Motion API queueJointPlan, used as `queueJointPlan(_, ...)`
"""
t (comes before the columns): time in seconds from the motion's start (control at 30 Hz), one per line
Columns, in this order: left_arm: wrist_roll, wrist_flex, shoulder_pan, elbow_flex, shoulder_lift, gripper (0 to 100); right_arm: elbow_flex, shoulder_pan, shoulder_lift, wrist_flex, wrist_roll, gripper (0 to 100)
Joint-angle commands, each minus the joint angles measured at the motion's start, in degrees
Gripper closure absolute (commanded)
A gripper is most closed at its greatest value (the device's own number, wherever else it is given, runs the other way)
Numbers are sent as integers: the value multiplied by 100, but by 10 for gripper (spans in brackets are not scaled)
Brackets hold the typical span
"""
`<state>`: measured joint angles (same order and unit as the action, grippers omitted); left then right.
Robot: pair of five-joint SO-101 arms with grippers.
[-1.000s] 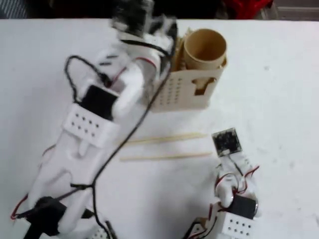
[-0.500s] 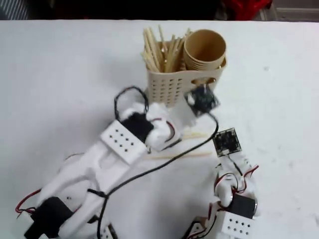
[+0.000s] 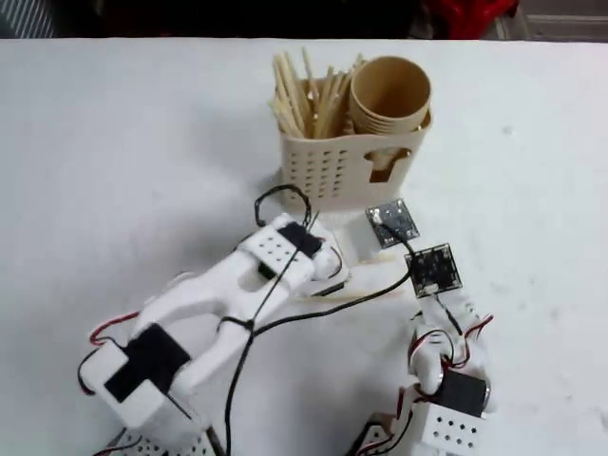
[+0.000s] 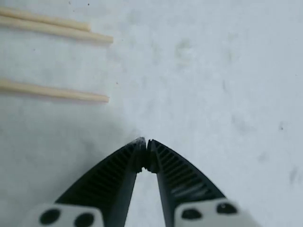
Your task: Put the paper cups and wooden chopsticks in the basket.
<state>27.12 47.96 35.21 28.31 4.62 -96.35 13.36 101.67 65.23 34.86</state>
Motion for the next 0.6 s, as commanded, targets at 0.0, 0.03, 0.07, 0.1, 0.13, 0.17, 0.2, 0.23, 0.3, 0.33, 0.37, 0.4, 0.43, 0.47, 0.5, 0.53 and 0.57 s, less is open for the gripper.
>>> queueJointPlan(0.0,193,334,-4,-501,154,895,-53,-4,-31,-57,-9,981)
queueJointPlan(0.03,264,369,-4,-536,189,895,-53,-4,-31,-57,-9,981)
queueJointPlan(0.07,352,360,-4,-536,233,895,-53,-4,-31,-57,-9,981)
queueJointPlan(0.1,431,325,-4,-545,277,895,-53,-4,-31,-57,-9,981)
queueJointPlan(0.13,501,299,-4,-554,330,895,-53,-4,-31,-57,-9,981)
queueJointPlan(0.17,554,246,-4,-563,400,895,-53,-4,-31,-57,-9,981)
queueJointPlan(0.2,598,176,-13,-580,462,895,-53,-4,-31,-57,-9,981)
queueJointPlan(0.23,633,132,-75,-642,549,895,-53,4,-31,-57,-9,981)
queueJointPlan(0.3,651,88,-233,-862,725,895,-53,4,-31,-57,-9,981)
queueJointPlan(0.33,651,88,-347,-1011,813,895,-53,4,-31,-57,-9,981)
queueJointPlan(0.37,659,88,-444,-1152,884,895,-53,4,-31,-57,-9,981)
queueJointPlan(0.4,659,105,-514,-1284,927,895,-53,4,-31,-57,-9,981)
queueJointPlan(0.43,659,123,-549,-1380,954,895,-53,4,-31,-57,-9,981)
queueJointPlan(0.47,659,123,-567,-1442,954,895,-53,4,-31,-57,-9,981)
queueJointPlan(0.5,659,123,-567,-1468,945,895,-53,4,-31,-57,-9,981)
queueJointPlan(0.53,659,123,-558,-1486,936,895,-53,4,-31,-57,-9,981)
queueJointPlan(0.57,659,123,-558,-1512,936,895,-53,4,-31,-57,-9,981)
